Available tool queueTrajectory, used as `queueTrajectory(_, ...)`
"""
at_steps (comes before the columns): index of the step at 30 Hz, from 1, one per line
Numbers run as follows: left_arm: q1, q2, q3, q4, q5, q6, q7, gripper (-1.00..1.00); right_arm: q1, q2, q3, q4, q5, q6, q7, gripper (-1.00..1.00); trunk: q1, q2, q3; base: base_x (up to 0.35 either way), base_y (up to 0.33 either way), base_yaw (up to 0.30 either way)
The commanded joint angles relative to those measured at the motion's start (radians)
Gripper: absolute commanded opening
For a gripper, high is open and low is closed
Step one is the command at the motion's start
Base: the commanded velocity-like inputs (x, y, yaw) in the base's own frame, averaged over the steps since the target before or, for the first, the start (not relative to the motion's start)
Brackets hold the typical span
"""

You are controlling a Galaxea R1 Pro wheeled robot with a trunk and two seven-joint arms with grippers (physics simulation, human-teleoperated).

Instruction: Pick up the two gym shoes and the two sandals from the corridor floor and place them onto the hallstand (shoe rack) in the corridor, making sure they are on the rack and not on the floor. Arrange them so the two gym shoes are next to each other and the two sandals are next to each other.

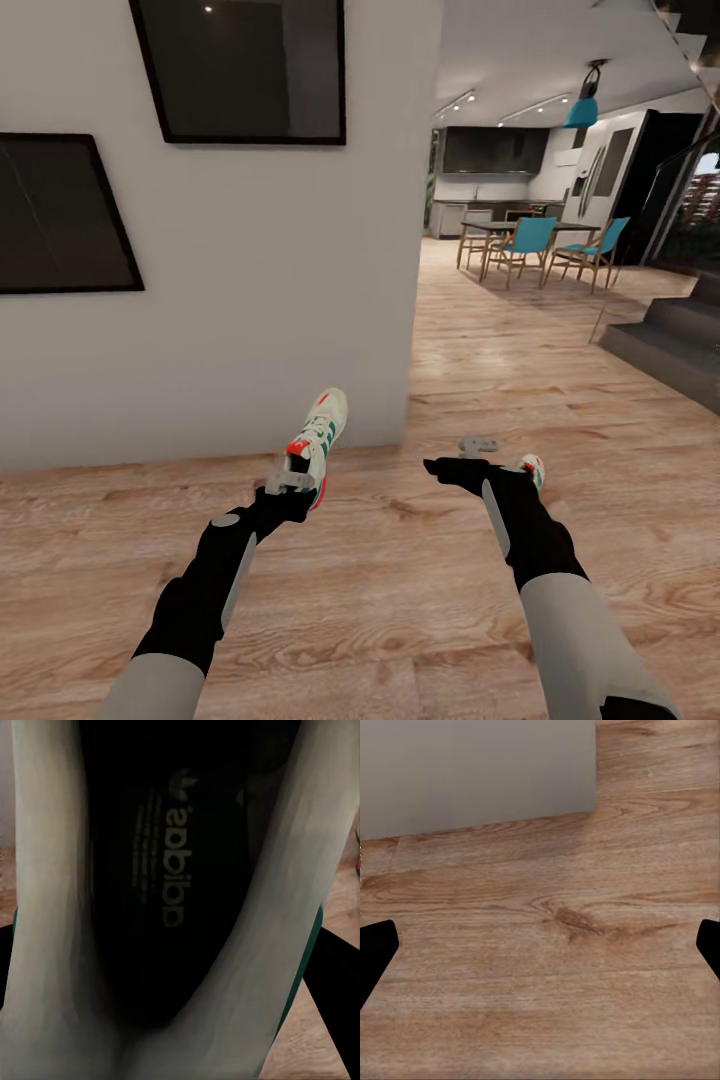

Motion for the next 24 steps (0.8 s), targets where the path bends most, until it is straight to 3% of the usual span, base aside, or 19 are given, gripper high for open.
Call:
queueTrajectory(1, 0.0, -0.001, 0.004, -0.001, -0.01, 0.003, -0.011, -1.0, -0.001, 0.001, -0.005, -0.002, 0.011, 0.004, 0.009, 1.0, 0.0, 0.0, -0.001, -0.024, 0.232, -0.035)
queueTrajectory(12, 0.0, -0.001, 0.004, -0.001, -0.01, 0.003, -0.01, -1.0, -0.001, 0.001, -0.005, -0.007, 0.011, 0.004, 0.009, 1.0, 0.0, 0.0, -0.001, -0.004, 0.273, -0.007)
queueTrajectory(24, 0.0, -0.001, 0.004, -0.001, -0.01, 0.003, -0.01, -1.0, -0.001, 0.001, -0.005, -0.007, 0.01, 0.004, 0.009, 1.0, 0.0, 0.0, 0.009, 0.0, 0.071, -0.231)
